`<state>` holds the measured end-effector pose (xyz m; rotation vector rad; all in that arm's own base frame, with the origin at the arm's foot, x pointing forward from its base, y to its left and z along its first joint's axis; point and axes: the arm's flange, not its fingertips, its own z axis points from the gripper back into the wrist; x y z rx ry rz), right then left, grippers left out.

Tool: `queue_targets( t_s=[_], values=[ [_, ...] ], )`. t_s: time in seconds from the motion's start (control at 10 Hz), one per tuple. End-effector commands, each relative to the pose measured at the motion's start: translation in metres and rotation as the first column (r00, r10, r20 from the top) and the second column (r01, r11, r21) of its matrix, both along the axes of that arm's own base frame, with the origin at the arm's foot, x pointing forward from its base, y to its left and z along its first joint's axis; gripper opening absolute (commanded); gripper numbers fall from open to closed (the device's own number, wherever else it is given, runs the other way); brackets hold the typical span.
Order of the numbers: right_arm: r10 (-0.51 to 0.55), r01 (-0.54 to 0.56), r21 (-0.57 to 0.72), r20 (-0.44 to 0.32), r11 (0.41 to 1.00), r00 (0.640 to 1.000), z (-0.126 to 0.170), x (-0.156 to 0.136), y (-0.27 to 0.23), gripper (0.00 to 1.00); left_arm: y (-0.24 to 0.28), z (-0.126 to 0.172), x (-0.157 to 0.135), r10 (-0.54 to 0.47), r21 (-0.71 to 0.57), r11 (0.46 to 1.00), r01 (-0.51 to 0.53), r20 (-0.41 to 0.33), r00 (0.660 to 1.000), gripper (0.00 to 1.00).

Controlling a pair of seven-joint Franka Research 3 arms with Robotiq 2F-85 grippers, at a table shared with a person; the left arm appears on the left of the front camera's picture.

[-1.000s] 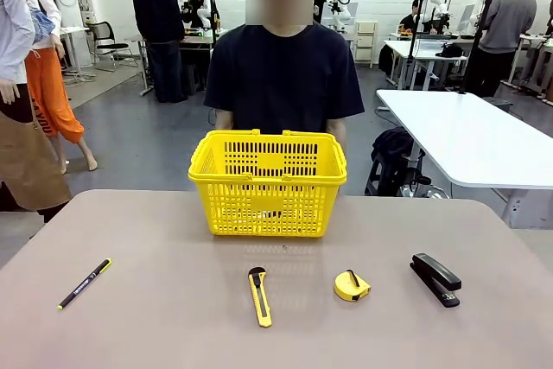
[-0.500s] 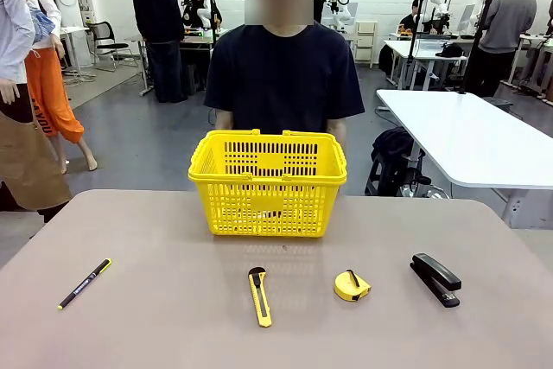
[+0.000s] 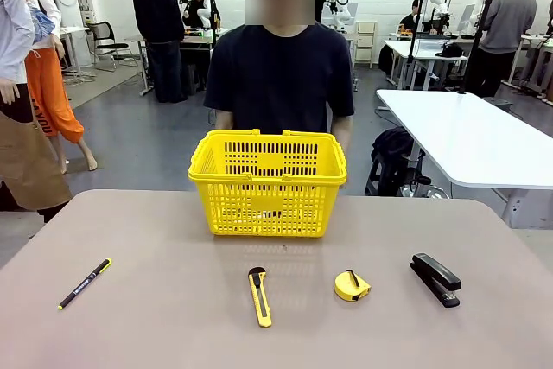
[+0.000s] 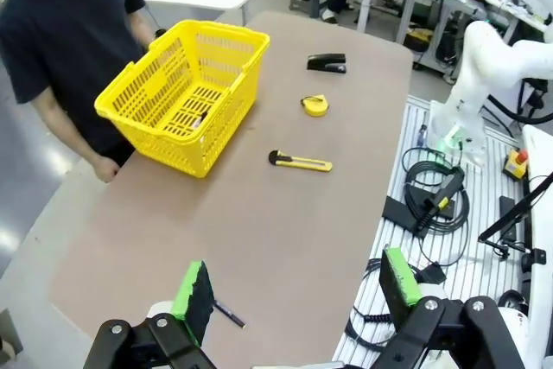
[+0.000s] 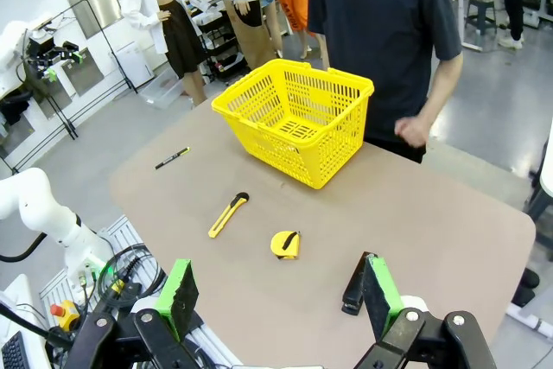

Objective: Place the items the person wants into the basket.
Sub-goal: Pick up the item the person points to and place it in the Market Basket.

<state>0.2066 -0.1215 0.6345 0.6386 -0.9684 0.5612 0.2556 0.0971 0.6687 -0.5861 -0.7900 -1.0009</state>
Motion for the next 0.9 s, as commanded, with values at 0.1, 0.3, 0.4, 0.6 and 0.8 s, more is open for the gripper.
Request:
queue_targets(
  t_s=[0.1,0.3,0.4,0.6,0.8],
  values=[
    [0.017,-0.017,0.012,0.012,1.000,1.000,-0.0009,0.0027,0.0019,1.00,-0.0070,-0.0045,-0.0033,0.075,0.054,0.996,-0.074,-0.028,0.997,1.00],
    [0.017,-0.017,0.012,0.012,1.000,1.000,-0.0009,0.0027,0.0019,1.00,-0.0063,-0.0044,-0.0022,0.072,0.048,0.996,-0.070,-0.047,0.996,1.00],
    [0.017,-0.017,0.012,0.012,1.000,1.000,-0.0009,0.0027,0.0019,1.00,-0.0066,-0.0049,-0.0031,0.048,0.051,0.998,-0.044,-0.068,0.997,1.00],
    [0.017,-0.017,0.012,0.012,1.000,1.000,-0.0009,0.0027,0.0019,1.00,-0.0042,-0.0015,-0.0013,0.050,0.033,0.998,-0.050,-0.024,0.998,1.00],
    [0.017,-0.017,0.012,0.012,1.000,1.000,-0.0009,0.0027,0.0019,1.00,-0.0042,-0.0015,-0.0013,0.050,0.033,0.998,-0.050,-0.024,0.998,1.00]
  ],
)
